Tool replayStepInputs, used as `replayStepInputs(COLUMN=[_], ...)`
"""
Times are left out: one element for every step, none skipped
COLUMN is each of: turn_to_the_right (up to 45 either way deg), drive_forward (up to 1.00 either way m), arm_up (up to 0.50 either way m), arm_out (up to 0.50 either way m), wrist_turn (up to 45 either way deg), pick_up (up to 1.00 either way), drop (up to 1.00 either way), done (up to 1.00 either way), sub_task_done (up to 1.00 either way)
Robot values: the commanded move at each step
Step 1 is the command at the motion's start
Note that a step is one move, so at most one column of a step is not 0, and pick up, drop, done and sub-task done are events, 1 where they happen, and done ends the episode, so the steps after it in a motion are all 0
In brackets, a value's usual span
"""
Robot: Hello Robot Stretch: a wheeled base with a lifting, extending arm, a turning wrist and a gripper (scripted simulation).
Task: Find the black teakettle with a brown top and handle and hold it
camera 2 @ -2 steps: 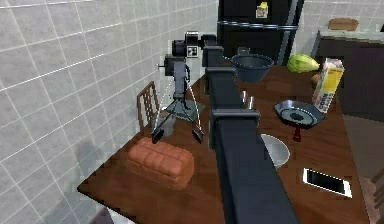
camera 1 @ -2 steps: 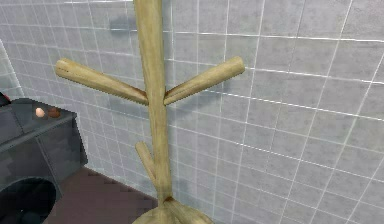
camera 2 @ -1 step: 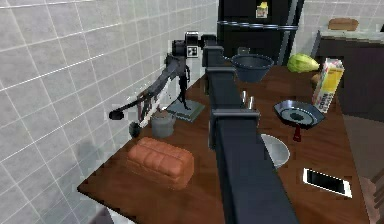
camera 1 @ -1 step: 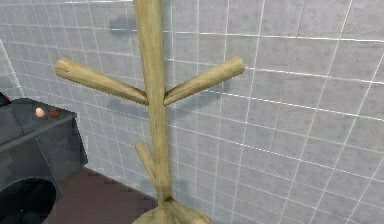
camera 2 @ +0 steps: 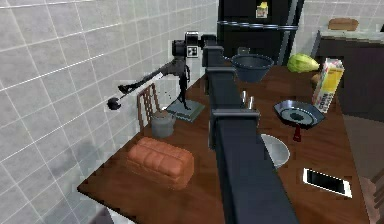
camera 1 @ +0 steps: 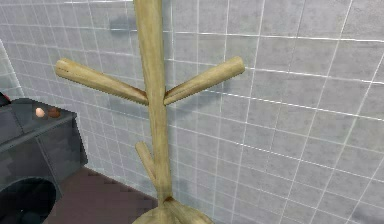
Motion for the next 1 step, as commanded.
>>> replayStepInputs(turn_to_the_right=[0.0], drive_forward=[0.0], arm_up=[0.0], arm_out=[0.0], wrist_turn=[45.0], pick_up=[0.0], drop=[0.0], done=[0.0], sub_task_done=[0.0])
